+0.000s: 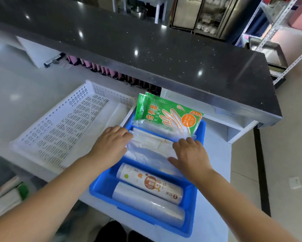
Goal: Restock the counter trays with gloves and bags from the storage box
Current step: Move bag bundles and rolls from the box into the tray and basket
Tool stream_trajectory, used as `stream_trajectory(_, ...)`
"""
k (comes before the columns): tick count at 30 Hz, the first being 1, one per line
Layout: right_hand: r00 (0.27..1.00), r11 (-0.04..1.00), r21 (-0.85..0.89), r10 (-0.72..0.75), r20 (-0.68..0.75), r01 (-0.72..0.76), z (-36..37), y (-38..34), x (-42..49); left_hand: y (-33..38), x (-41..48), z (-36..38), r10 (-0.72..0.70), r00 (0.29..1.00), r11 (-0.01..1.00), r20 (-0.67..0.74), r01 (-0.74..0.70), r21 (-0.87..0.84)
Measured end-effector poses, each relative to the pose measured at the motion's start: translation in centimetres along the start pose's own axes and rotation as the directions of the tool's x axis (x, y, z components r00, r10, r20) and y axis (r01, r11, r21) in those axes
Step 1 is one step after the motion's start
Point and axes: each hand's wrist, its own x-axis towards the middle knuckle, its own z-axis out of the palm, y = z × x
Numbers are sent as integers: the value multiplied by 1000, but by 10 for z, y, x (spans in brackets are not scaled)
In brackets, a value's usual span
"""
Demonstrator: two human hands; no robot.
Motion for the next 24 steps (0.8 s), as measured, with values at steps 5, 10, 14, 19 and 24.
stream_trajectory(5, 987, 991, 73, -99, -123, 109, -20, -59, 10, -25, -50, -24, -102, 994, 995, -37, 101, -18)
stream_trajectory(10, 943, 960, 80, -244, -228, 268, -51, -146, 22, -77, -130, -46, -258, 965, 966, -45, 259, -3)
stream_trajectory(14, 900, 918, 118, -336, -279, 379, -69, -242, 27, -133, -216, -54, -412, 910, 911, -42, 412, -13)
stream_trajectory(19, 844, 854, 115, -466, -267, 508, -72, -380, 27, -208, -337, -57, -548, 835, 837, 47, 546, 50)
stream_trajectory(24, 790, 788, 84, -595, -152, 610, -66, -498, 23, -267, -454, -48, -727, 670, 686, 149, 721, 104)
